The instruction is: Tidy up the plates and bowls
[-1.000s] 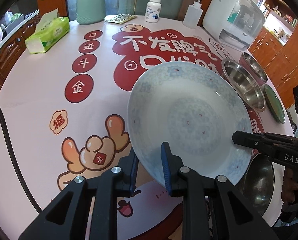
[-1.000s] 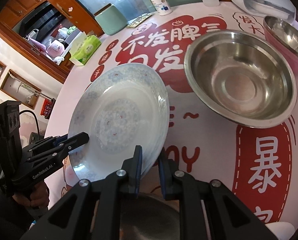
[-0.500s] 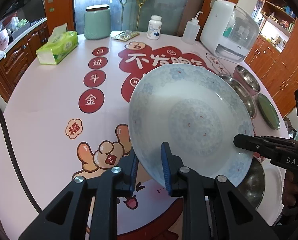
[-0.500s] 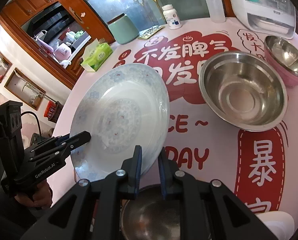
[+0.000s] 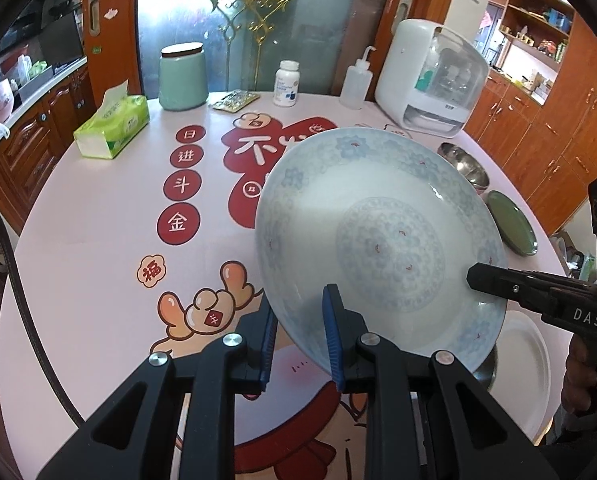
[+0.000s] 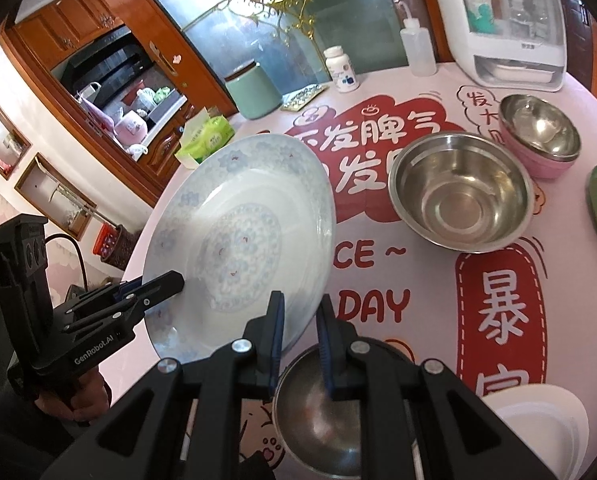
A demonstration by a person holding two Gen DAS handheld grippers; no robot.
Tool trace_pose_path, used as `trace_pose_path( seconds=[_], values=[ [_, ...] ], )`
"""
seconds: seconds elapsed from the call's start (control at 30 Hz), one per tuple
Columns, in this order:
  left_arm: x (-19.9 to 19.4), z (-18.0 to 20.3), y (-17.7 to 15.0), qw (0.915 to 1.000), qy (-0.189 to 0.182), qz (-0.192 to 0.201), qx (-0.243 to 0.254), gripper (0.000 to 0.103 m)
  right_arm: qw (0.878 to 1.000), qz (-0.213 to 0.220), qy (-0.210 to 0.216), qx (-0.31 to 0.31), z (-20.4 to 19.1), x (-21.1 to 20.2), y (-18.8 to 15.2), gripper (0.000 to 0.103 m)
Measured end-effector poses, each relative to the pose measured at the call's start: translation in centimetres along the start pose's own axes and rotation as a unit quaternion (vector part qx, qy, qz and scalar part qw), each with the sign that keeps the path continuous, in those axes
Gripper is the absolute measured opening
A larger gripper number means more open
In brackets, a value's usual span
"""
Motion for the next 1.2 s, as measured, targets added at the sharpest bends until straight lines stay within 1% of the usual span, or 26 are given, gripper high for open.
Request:
trace_pose_path(
  seconds=[0.17,0.5,0.9,1.2],
  values=[
    [-1.5,1.1,-0.2,0.9998,-0.008,0.010,0.014,0.020,1.000,0.016,-0.006,0.003,-0.1,-1.8,-0.7,0.015],
    [-4.1,4.9,-1.4,0.9979,-0.029,0.023,0.054,0.020,0.998,0.046,-0.021,0.034,0.8,-6.1,-3.4,0.015],
    [-6.4,9.7,-3.6,0.9935,-0.053,0.022,0.098,0.021,0.994,0.076,-0.040,0.067,2.7,-10.6,-7.3,0.015],
    [-7.2,13.6,-5.5,0.9885,-0.075,0.013,0.130,0.021,0.989,0.094,-0.061,0.094,4.4,-13.8,-10.5,0.015]
  ],
)
Point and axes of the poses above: each gripper's, at about its wrist camera, not at the fingertips, and x roughly the way its jaws point, z to its right, y to its top, the point moved 4 cm from there along x, roughly the way its jaws point, and after that the axes turned 3 degrees about z, right-handed, at the moved point
